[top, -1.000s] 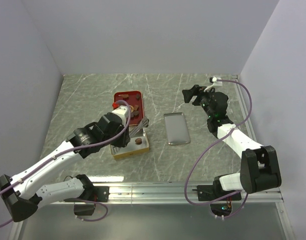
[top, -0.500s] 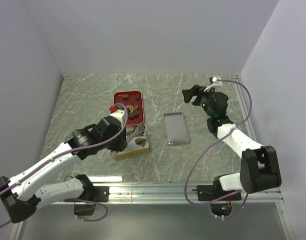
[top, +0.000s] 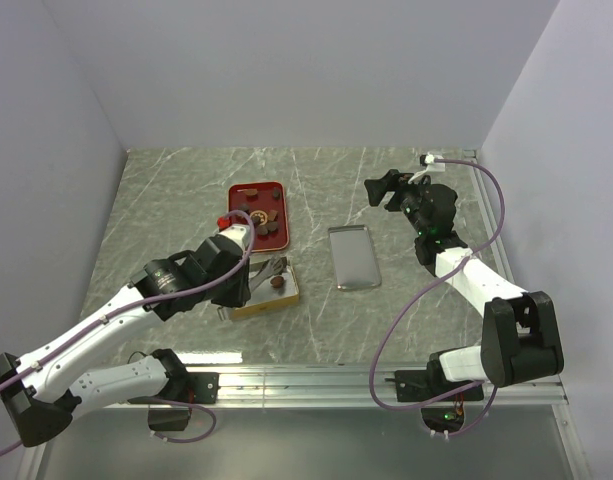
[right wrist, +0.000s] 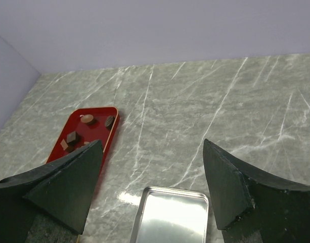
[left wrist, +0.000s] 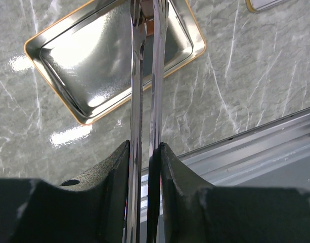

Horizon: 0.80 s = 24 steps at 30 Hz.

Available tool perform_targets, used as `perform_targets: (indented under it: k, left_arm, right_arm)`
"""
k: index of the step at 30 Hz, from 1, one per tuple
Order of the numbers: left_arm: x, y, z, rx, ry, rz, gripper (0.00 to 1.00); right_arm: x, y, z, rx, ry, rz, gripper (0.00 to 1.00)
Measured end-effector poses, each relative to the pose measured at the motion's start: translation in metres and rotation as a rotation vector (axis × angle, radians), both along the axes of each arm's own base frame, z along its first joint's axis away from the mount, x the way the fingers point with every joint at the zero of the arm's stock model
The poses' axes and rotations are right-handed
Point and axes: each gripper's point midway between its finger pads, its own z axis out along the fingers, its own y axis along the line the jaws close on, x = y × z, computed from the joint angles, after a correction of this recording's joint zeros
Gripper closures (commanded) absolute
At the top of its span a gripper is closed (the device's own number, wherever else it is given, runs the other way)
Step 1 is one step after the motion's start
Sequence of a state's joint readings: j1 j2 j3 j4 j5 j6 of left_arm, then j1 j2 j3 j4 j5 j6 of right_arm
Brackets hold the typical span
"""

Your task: Pack the chocolate

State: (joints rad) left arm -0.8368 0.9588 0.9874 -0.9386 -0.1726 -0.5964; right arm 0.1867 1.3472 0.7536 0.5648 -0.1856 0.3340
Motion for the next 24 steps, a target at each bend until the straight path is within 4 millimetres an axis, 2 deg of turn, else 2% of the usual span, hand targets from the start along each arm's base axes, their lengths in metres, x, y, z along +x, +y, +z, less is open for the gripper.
perform_targets:
  k: [5,8,18,24]
  left_arm:
    - [-0.0018,0.0020,-0.0013,0.008,0.008,0.002,0.59]
    - [-0.0013,0.0025,-0.0012,0.009,0.006,0.007,0.56]
    - [0.0008,0.0059,0.0018,0.009,-0.015,0.025,0.60]
    - [0.0041,0.0087,0.0067,0.017,-0.039,0.031,0.59]
  right_arm:
    - [0.0000,0.0001,0.0000,0.002,0.001,0.000,0.13]
    - [0.0000,0.0001,0.0001,0.003,0.001,0.000,0.13]
    - [-0.0001,0.0002,0.0001,0.003,0.001,0.000,0.13]
    - [-0.0001,0.0004,0.0002,0.006,0.002,0.001,0.13]
